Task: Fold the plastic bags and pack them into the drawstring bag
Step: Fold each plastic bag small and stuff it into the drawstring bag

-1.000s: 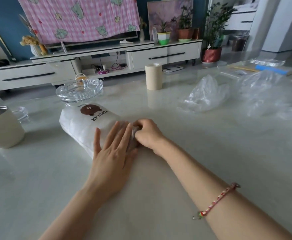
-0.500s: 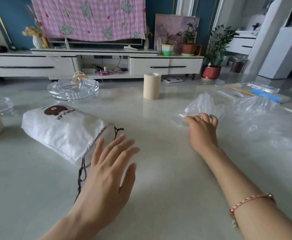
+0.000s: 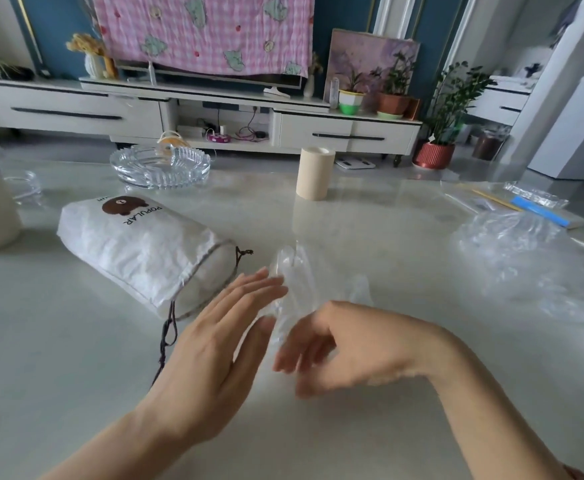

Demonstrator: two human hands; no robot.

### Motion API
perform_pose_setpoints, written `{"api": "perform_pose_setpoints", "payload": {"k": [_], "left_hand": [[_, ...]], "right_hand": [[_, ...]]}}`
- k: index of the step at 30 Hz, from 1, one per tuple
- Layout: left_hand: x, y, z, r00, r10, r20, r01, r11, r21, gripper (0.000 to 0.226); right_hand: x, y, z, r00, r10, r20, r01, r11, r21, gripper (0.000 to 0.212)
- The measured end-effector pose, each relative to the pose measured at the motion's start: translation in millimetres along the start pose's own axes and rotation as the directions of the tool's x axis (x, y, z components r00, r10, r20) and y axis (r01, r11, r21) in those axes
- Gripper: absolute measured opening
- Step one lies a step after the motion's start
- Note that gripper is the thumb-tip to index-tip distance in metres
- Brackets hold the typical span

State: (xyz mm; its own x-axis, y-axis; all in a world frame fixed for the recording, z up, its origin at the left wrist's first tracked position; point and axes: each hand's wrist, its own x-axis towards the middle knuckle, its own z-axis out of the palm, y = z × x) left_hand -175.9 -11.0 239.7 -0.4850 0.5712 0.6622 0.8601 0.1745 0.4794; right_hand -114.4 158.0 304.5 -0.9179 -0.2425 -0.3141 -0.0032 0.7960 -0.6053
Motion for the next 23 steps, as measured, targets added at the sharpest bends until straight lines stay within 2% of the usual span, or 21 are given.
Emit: {"api": "perform_pose_setpoints", "payload": {"k": [1, 3, 5, 7, 9, 12, 14, 15, 16, 17, 18, 19, 20, 21, 23], "left_hand": [[-1, -3, 0, 0.998, -0.034, 0.057, 0.035, 0.999, -0.015, 0.036], [-3, -10, 5, 0.978, -0.073, 0.198, 0.072, 0.997, 0.009, 0.036], [-5, -16, 12, 0.959, -0.060, 0.277, 0.015, 0.987, 0.162, 0.038], [-4, -17, 13, 0.958, -0.069, 0.278, -0.017, 0.954, 0.298, 0.037], [-4, -16, 10, 0.964, -0.082, 0.254, -0.019, 0.928, 0.371, 0.038], [-5, -13, 8, 0.962, -0.122, 0.243, -0.001, 0.892, 0.452, 0.045], [-5, -10, 7, 0.966, -0.155, 0.205, 0.035, 0.870, 0.491, 0.048], [-4, -7, 5, 0.970, -0.171, 0.171, 0.069, 0.873, 0.483, 0.047], [-2, -4, 2, 0.976, -0.177, 0.129, 0.099, 0.881, 0.462, 0.045], [0, -1, -1, 0.984, -0.160, 0.075, 0.110, 0.889, 0.444, 0.041], [2, 2, -2, 0.992, -0.125, 0.029, 0.100, 0.897, 0.430, 0.036], [3, 5, 0, 0.997, -0.074, 0.002, 0.067, 0.906, 0.418, 0.032], [3, 8, 3, 0.999, -0.034, -0.005, 0.033, 0.915, 0.401, 0.029], [0, 8, 9, 1.000, -0.018, 0.008, 0.014, 0.925, 0.380, 0.030], [-6, 9, 20, 0.983, -0.120, 0.141, 0.048, 0.899, 0.436, 0.048]], "right_hand": [[-4, 0, -2, 0.997, 0.005, 0.072, -0.007, 1.000, 0.018, 0.022], [-9, 3, -6, 0.995, 0.021, 0.100, -0.029, 0.997, 0.073, 0.028], [-13, 8, -11, 0.996, 0.073, 0.050, -0.081, 0.978, 0.192, 0.031], [-18, 13, -18, 0.982, 0.182, -0.045, -0.167, 0.959, 0.228, 0.032], [-19, 19, -24, 0.923, 0.340, -0.180, -0.333, 0.940, 0.067, 0.033], [-19, 32, -29, 0.786, 0.545, -0.290, -0.593, 0.798, -0.107, 0.044], [-19, 36, -30, 0.728, 0.585, -0.357, -0.654, 0.750, -0.105, 0.046], [-19, 37, -30, 0.701, 0.551, -0.453, -0.648, 0.758, -0.082, 0.046], [-17, 39, -30, 0.655, 0.458, -0.601, -0.607, 0.793, -0.057, 0.045], [-13, 40, -29, 0.581, 0.305, -0.755, -0.514, 0.856, -0.050, 0.040], [-7, 37, -25, 0.492, 0.126, -0.862, -0.354, 0.933, -0.066, 0.033], [2, 32, -20, 0.425, -0.029, -0.905, -0.142, 0.985, -0.098, 0.022], [13, 27, -13, 0.431, -0.131, -0.893, 0.053, 0.991, -0.120, 0.010], [23, 24, -4, 0.487, -0.206, -0.849, 0.178, 0.975, -0.134, 0.010], [43, 27, 12, 0.645, -0.286, -0.709, 0.241, 0.956, -0.166, 0.029]]}}
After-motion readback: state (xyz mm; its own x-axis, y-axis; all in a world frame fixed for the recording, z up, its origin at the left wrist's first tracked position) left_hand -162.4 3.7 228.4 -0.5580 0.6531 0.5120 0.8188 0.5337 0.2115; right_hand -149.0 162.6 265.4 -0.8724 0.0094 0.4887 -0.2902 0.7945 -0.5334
